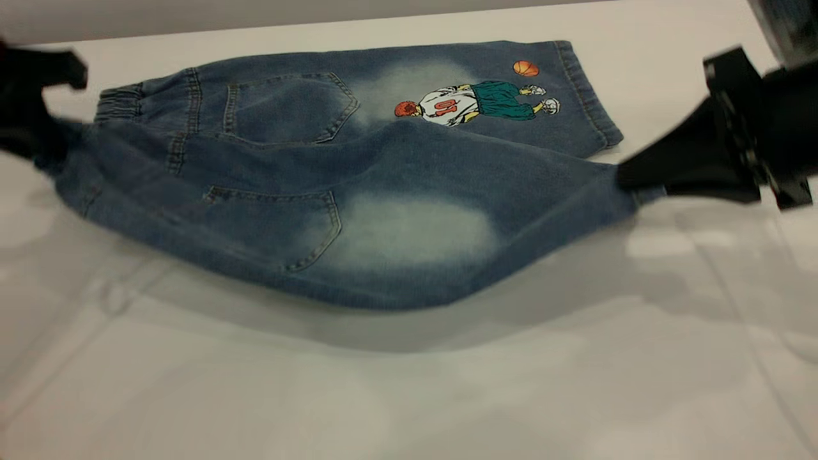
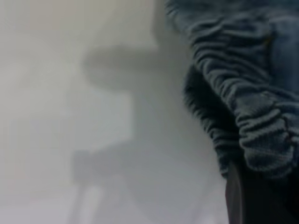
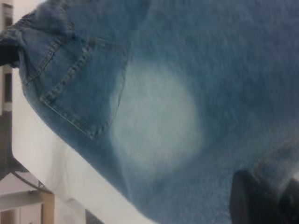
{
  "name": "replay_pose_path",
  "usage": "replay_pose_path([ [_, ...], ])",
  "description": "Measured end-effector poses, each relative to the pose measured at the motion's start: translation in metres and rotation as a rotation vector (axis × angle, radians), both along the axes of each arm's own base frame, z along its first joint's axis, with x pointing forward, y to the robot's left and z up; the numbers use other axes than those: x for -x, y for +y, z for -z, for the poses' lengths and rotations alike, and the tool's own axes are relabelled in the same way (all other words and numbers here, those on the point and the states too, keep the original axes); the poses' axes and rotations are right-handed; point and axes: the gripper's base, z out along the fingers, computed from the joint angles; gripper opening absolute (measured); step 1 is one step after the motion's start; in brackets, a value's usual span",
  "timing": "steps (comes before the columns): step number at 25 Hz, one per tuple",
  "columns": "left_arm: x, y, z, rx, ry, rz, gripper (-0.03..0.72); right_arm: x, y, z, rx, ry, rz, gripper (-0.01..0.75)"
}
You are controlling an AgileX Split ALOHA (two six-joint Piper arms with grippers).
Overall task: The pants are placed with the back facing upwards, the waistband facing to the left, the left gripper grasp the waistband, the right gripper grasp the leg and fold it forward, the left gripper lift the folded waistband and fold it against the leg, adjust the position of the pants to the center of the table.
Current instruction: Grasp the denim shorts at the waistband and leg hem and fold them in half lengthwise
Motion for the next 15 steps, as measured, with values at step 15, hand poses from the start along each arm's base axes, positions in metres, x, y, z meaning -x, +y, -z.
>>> replay_pose_path([
  [15,-0.047,-0.013,-0.046,0.021,-0.129,0.046,0.114,-0.07,-0.005,-0.038,0.035,-0.166,0.041,0.017],
])
